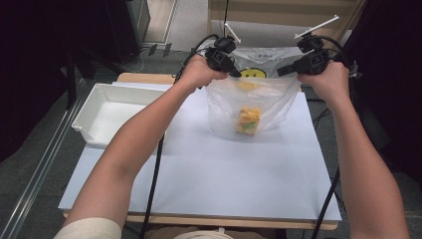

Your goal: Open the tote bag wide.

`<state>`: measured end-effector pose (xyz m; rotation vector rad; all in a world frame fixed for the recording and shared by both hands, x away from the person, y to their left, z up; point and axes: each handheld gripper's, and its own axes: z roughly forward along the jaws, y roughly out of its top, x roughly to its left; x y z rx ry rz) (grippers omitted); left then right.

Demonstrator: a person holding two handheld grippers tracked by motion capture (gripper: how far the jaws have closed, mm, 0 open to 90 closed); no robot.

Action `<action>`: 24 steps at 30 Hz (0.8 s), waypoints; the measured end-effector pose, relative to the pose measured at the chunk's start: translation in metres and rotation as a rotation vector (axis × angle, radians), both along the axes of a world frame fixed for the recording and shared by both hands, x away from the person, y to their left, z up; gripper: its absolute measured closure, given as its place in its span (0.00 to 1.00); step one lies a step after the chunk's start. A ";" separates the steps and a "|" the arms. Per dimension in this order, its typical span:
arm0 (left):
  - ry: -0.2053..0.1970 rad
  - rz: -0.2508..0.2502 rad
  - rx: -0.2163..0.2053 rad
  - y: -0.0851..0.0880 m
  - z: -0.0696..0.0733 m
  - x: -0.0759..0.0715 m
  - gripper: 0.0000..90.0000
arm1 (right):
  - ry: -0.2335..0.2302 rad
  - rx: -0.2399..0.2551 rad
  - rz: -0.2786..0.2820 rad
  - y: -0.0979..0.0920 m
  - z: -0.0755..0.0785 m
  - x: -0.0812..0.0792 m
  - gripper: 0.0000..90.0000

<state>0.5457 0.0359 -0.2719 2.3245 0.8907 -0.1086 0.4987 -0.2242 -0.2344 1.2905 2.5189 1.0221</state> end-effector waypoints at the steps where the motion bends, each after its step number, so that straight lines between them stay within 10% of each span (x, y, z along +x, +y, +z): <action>1: 0.004 -0.004 0.000 0.000 0.000 -0.002 1.00 | 0.005 -0.008 -0.001 0.003 0.001 0.002 1.00; 8: 0.019 -0.039 -0.002 0.003 -0.009 -0.016 1.00 | 0.041 -0.054 0.000 0.015 -0.012 0.010 1.00; 24: 0.015 -0.077 -0.054 0.019 -0.021 -0.051 1.00 | 0.057 -0.004 -0.021 -0.007 -0.036 -0.036 1.00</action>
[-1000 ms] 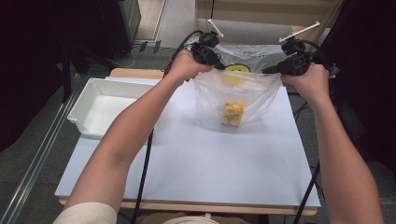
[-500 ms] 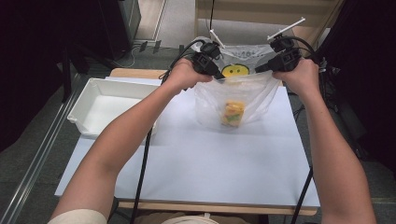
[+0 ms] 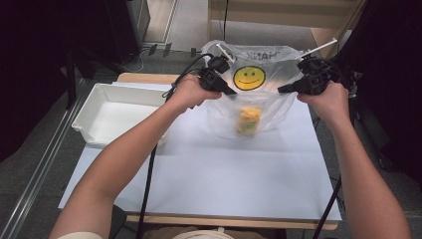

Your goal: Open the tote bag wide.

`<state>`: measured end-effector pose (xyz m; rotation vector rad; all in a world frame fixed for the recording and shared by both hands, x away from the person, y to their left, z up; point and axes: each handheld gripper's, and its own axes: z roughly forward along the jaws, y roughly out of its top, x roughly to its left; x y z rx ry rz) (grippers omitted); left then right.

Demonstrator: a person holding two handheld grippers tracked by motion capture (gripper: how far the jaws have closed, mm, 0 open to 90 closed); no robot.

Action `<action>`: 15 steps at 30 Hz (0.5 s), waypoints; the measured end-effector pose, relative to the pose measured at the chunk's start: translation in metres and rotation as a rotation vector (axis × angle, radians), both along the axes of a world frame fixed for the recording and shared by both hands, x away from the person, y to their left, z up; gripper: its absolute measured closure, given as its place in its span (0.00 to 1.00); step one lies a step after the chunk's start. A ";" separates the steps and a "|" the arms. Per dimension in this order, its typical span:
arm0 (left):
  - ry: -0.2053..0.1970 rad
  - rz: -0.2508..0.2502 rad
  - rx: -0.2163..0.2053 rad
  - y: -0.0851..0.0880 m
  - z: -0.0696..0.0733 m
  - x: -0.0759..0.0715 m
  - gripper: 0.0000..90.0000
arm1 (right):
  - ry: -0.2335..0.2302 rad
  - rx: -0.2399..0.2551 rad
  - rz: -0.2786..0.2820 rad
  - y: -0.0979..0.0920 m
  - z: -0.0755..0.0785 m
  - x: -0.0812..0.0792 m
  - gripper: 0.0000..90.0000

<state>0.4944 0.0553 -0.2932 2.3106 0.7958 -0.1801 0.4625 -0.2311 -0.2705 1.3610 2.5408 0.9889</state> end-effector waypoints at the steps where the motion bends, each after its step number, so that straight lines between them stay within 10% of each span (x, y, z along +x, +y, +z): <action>1: -0.007 -0.003 0.002 0.000 0.000 -0.002 1.00 | 0.001 0.000 -0.003 0.000 -0.002 -0.003 1.00; 15: -0.004 -0.075 -0.013 -0.008 -0.006 -0.032 1.00 | -0.034 0.045 -0.002 0.000 -0.002 -0.029 1.00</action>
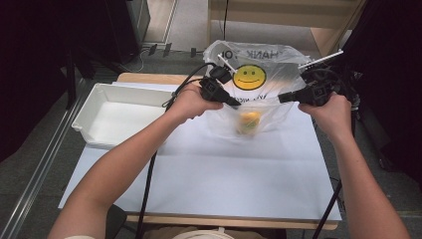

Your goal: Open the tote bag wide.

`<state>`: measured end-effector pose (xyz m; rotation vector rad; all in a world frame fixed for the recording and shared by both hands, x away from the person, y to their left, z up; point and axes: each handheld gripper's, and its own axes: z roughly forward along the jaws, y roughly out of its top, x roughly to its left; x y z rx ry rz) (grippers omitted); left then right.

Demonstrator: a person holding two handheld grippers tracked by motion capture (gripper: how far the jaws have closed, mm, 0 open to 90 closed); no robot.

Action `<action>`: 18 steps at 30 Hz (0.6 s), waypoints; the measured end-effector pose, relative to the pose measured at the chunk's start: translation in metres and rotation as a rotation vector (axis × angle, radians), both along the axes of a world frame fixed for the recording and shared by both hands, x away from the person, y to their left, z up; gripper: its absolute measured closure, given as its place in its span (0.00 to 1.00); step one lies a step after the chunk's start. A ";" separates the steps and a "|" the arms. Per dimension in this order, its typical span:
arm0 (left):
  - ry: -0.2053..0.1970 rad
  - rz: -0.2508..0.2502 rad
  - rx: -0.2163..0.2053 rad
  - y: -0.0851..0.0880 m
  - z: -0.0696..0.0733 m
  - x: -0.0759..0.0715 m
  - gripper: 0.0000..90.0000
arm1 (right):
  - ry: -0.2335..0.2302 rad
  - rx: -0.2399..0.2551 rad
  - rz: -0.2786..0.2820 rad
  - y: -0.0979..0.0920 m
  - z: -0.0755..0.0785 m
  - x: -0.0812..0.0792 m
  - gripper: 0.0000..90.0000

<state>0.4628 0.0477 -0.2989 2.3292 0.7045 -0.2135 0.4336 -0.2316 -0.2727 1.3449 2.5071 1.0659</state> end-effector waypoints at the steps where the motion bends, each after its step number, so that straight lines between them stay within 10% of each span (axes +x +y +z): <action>1: -0.003 -0.007 0.000 -0.001 0.000 -0.002 1.00 | -0.003 -0.003 -0.002 0.002 0.003 -0.001 1.00; 11: 0.014 -0.032 -0.021 -0.001 0.000 -0.013 1.00 | -0.047 -0.016 0.018 0.029 0.027 0.011 1.00; 18: 0.010 -0.042 -0.026 0.001 0.000 -0.018 1.00 | -0.023 -0.016 0.014 0.045 0.014 0.033 1.00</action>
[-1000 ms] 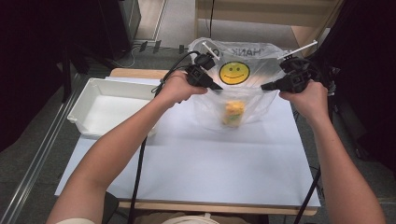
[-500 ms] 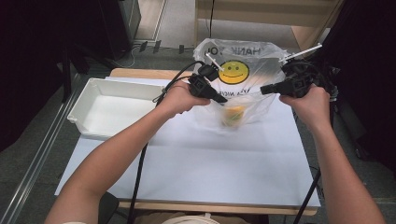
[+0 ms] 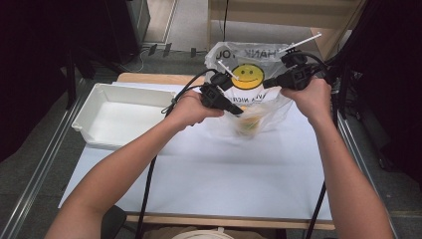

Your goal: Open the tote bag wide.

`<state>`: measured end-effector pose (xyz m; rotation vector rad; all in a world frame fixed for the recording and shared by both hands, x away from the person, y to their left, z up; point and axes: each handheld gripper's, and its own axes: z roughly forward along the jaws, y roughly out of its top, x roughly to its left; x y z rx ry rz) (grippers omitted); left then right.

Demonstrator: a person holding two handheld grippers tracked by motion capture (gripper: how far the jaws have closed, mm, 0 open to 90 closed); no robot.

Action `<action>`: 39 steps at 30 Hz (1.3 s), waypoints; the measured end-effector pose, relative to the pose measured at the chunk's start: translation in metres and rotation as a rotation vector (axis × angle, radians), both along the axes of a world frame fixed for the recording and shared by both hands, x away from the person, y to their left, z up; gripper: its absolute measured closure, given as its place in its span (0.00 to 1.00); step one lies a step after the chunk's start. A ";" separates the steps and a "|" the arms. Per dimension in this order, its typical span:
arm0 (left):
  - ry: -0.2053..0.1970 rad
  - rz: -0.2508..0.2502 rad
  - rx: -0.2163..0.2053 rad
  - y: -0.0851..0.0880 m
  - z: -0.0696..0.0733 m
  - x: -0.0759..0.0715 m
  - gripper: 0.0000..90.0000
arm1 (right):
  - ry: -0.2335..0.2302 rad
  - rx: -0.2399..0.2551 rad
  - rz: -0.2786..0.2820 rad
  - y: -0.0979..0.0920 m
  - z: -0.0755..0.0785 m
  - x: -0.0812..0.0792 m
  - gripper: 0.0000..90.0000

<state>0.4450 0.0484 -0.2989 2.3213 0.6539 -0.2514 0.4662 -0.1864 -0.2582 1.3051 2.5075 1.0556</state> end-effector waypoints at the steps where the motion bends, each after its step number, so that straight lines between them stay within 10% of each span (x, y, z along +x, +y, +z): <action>1: 0.000 -0.004 0.001 0.000 0.000 0.000 1.00 | 0.015 -0.006 -0.004 0.002 -0.005 0.002 1.00; 15: 0.005 0.018 0.006 0.002 -0.005 0.004 1.00 | 0.121 -0.057 -0.012 -0.004 -0.048 -0.004 1.00; 25: -0.018 0.125 -0.019 0.009 -0.008 0.025 1.00 | 0.137 -0.038 -0.007 -0.010 -0.062 -0.018 1.00; 39: 0.012 0.181 0.031 0.008 -0.042 0.038 1.00 | 0.153 0.010 -0.012 -0.017 -0.084 -0.031 1.00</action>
